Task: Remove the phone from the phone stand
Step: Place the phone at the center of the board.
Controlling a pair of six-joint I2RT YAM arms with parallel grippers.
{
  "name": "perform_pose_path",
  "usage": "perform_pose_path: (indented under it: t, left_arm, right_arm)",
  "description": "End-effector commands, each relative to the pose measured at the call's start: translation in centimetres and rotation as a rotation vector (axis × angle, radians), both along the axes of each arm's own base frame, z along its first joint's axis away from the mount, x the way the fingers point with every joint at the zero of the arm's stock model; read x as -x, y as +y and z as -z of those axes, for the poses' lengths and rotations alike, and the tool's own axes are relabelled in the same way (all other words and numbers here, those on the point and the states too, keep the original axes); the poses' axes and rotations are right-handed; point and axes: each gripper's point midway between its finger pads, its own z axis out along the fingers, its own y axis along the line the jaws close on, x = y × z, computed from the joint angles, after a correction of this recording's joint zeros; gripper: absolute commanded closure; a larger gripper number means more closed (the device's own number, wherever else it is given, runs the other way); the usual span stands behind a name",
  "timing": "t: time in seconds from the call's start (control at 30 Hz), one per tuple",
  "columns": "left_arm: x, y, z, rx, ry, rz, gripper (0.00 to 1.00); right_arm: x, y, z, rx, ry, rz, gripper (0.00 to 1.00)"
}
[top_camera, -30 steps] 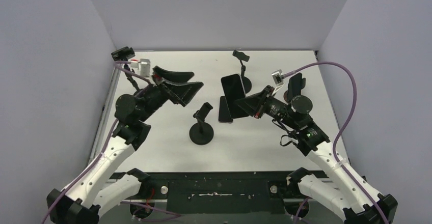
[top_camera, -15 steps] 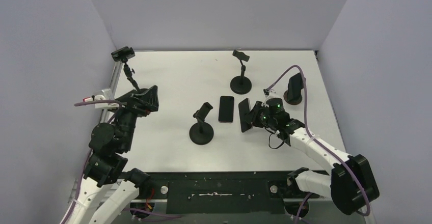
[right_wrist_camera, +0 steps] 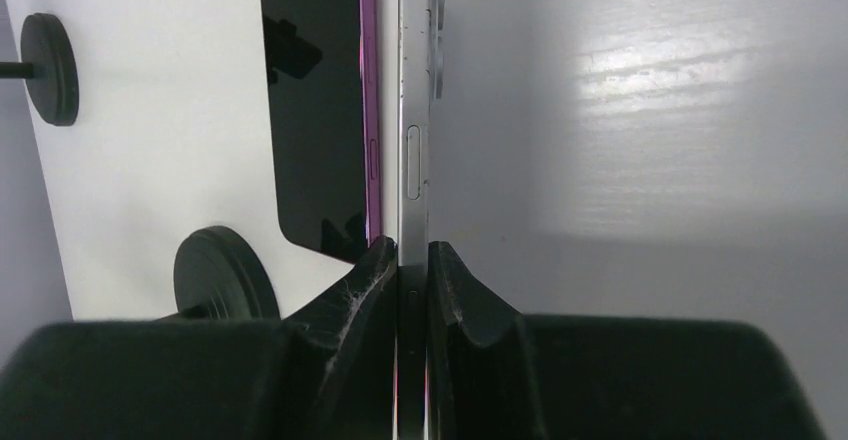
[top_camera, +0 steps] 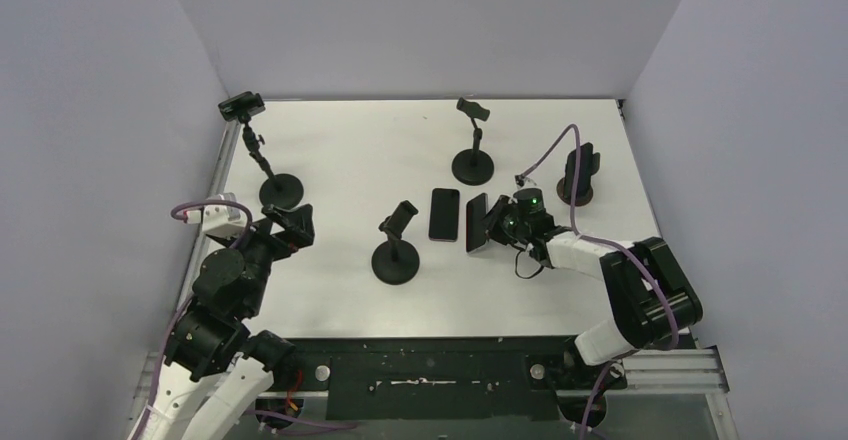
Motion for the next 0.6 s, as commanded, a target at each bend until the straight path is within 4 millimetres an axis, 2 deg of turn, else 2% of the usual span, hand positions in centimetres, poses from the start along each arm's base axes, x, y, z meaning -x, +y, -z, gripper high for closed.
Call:
perform_pose_path:
  t: [0.0, 0.17, 0.2, 0.27, 0.43, 0.57]
  left_arm:
    - [0.7, 0.2, 0.9, 0.023, 0.031, -0.002, 0.02]
    - [0.9, 0.6, 2.0, -0.003, 0.072, -0.019, 0.03]
    - [0.9, 0.6, 2.1, -0.005, 0.078, -0.018, 0.03]
    - [0.8, 0.5, 2.2, -0.004, 0.081, -0.013, 0.03]
    - [0.6, 0.6, 2.5, -0.01, 0.09, -0.026, 0.02]
    - [0.3, 1.0, 3.0, -0.027, 0.115, -0.055, 0.02]
  right_arm:
    - [-3.0, 1.3, -2.6, -0.087, -0.12, 0.008, 1.0]
    - [-3.4, 0.9, -0.8, -0.068, -0.079, 0.011, 1.0]
    - [-3.3, 0.8, -0.5, -0.065, -0.073, 0.011, 0.98]
    - [-3.2, 0.6, 0.1, -0.055, -0.063, 0.008, 0.89]
    - [-3.2, 0.0, 1.1, -0.049, -0.037, 0.015, 0.59]
    - [-2.9, -0.5, 1.3, -0.038, -0.026, 0.026, 0.47]
